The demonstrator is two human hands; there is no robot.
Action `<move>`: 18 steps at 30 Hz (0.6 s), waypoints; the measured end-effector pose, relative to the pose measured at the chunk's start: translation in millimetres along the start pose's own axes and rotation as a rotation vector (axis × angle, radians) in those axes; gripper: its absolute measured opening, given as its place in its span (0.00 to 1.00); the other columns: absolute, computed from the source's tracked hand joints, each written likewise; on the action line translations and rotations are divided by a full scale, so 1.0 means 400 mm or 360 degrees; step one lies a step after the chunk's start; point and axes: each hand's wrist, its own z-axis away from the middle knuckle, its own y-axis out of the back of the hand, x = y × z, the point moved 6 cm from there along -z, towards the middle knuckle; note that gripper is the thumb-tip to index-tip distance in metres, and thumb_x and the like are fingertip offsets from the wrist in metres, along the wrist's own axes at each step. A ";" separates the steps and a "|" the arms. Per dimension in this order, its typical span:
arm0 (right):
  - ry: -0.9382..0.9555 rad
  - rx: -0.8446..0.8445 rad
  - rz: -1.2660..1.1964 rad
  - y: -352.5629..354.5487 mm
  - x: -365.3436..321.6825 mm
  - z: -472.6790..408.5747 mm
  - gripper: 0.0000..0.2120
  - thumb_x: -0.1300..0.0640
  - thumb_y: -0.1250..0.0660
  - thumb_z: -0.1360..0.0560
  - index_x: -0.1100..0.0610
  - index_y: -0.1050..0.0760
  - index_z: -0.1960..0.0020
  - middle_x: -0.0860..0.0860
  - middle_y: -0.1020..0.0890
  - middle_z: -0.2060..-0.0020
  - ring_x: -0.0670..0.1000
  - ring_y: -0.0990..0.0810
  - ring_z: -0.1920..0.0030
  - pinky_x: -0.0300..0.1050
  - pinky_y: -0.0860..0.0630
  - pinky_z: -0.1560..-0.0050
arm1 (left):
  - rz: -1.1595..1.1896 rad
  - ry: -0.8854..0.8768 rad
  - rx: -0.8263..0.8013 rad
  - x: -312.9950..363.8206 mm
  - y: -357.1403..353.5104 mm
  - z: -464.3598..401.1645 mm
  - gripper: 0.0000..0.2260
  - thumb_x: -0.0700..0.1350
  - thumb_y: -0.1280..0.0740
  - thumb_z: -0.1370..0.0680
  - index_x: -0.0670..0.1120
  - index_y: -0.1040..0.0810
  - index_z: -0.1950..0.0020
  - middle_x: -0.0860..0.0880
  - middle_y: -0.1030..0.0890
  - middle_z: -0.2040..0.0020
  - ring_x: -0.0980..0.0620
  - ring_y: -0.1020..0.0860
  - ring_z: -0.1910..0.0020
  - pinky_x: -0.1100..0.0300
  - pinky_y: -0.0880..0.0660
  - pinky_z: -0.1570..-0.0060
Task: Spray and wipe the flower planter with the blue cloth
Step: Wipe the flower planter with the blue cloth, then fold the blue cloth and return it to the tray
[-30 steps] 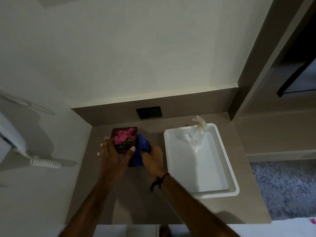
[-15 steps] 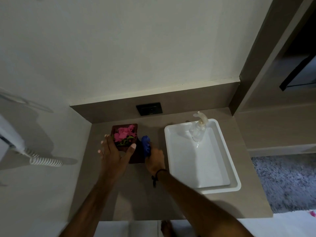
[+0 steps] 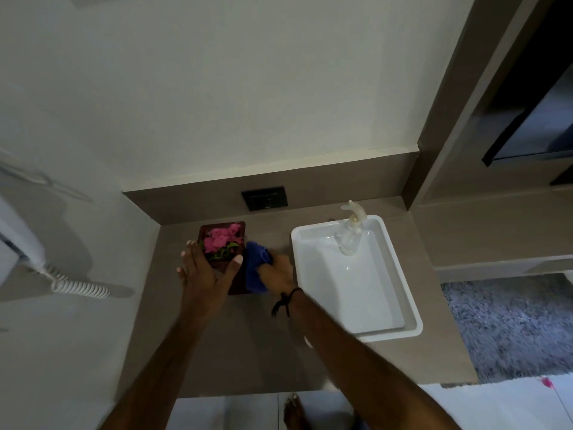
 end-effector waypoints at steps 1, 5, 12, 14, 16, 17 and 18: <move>0.0007 -0.0010 -0.0086 0.007 -0.018 0.002 0.18 0.66 0.37 0.25 0.61 0.23 0.36 0.60 0.17 0.42 0.61 0.19 0.41 0.49 0.21 0.42 | 0.0000 0.0016 0.0004 -0.001 0.000 -0.002 0.57 0.81 0.49 0.37 0.47 0.59 0.19 0.43 0.54 0.18 0.43 0.57 0.19 0.44 0.59 0.24; -0.0066 -0.0182 -0.0530 0.057 -0.055 0.022 0.15 0.66 0.34 0.26 0.64 0.21 0.39 0.55 0.16 0.53 0.52 0.17 0.54 0.46 0.17 0.50 | -0.0013 0.0017 0.0004 0.002 0.002 0.001 0.53 0.75 0.43 0.32 0.45 0.57 0.19 0.42 0.54 0.18 0.41 0.56 0.19 0.41 0.58 0.24; -0.0399 -0.0063 -0.0944 0.190 -0.053 0.102 0.24 0.67 0.36 0.25 0.68 0.32 0.29 0.64 0.24 0.36 0.64 0.21 0.41 0.56 0.21 0.45 | -0.0093 -0.0223 0.0319 0.097 0.070 0.036 0.45 0.63 0.35 0.25 0.41 0.50 0.19 0.40 0.49 0.18 0.37 0.55 0.20 0.40 0.57 0.23; -0.0297 -0.0140 -0.1082 0.229 -0.055 0.135 0.21 0.69 0.37 0.26 0.69 0.28 0.33 0.62 0.20 0.45 0.59 0.18 0.53 0.47 0.18 0.62 | 0.0175 -0.0551 0.0469 0.173 0.065 0.085 0.38 0.58 0.35 0.24 0.45 0.46 0.20 0.43 0.43 0.19 0.42 0.48 0.19 0.45 0.50 0.23; -0.0291 -0.0195 -0.1142 0.273 -0.040 0.163 0.18 0.69 0.37 0.27 0.67 0.25 0.37 0.62 0.18 0.47 0.58 0.18 0.54 0.44 0.18 0.66 | 0.0468 -0.0577 0.0284 0.232 0.007 0.125 0.32 0.57 0.36 0.23 0.52 0.43 0.21 0.50 0.35 0.22 0.49 0.35 0.24 0.52 0.36 0.27; -0.0277 -0.0220 -0.1170 0.292 -0.032 0.168 0.17 0.69 0.37 0.27 0.66 0.24 0.38 0.61 0.17 0.46 0.59 0.17 0.52 0.45 0.17 0.64 | 0.0574 -0.0504 0.0155 0.251 -0.030 0.135 0.30 0.58 0.36 0.23 0.54 0.40 0.23 0.54 0.32 0.26 0.52 0.29 0.31 0.60 0.30 0.35; -0.0259 -0.0242 -0.1190 0.313 -0.021 0.170 0.17 0.69 0.36 0.27 0.64 0.23 0.39 0.61 0.16 0.46 0.60 0.17 0.50 0.46 0.17 0.62 | 0.0661 -0.0415 0.0025 0.267 -0.070 0.142 0.29 0.58 0.35 0.24 0.54 0.38 0.25 0.56 0.30 0.31 0.55 0.26 0.37 0.67 0.28 0.43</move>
